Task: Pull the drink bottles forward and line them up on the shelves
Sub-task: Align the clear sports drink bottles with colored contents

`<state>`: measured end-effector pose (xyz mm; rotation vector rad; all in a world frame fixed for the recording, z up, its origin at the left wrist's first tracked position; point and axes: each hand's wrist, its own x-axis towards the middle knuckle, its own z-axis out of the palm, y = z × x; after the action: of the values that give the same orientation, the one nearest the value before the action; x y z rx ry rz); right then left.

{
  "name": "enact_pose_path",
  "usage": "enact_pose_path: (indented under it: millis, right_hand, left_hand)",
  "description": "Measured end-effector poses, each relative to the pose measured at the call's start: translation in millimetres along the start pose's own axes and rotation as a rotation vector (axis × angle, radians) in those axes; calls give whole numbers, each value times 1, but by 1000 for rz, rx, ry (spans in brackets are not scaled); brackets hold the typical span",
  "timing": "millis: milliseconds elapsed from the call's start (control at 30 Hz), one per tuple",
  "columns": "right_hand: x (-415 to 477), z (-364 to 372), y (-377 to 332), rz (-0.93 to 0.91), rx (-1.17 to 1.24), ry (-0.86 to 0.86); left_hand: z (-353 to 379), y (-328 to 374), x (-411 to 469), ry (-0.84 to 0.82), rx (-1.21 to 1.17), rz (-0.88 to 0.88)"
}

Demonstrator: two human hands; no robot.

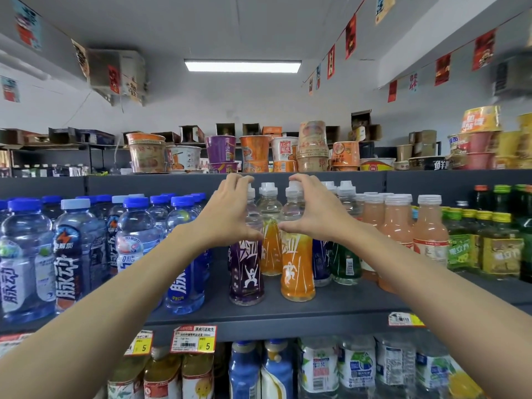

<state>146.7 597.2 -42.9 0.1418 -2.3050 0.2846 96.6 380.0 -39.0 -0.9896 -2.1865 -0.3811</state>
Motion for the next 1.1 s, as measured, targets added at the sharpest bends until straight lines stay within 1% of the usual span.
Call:
enact_pose_path:
  millis: [67,133,233,367,433,500,667,767,867,1000,1100]
  right_hand:
    - [1,-2,4,22,95,-44]
    - [1,-7,9,48,173,-125]
    - [3,-14,11,42,177,-198]
    - [3,-5,3,43,-9,-100]
    - [1,4,1,30,-48,-50]
    - [1,6,3,21,-13,-37]
    - [1,-8,11,25,75,-130]
    - [-3,-19,19,38,101,-165]
    - [-10,-28,29,61,109,-162]
    - [-21,-37,44,103,136,-144]
    - [-24,-43,53,108,117,-133]
  left_hand:
    - [0,-2,-2,2,-43,4]
    - [-3,-7,-3,-15,-82,10]
    - [-9,-17,-2,-71,-126,12]
    - [-12,-19,2,-116,-57,24]
    - [-9,-15,4,-128,-40,-13]
    - [-5,-13,5,-141,-68,-61]
    - [-7,-16,4,-157,-89,-76]
    - [-12,-16,3,-182,-26,-88]
    - [-14,-16,2,-211,64,-116]
    - [-18,-16,2,-184,288,-120]
    - [-18,-18,4,-190,365,-109]
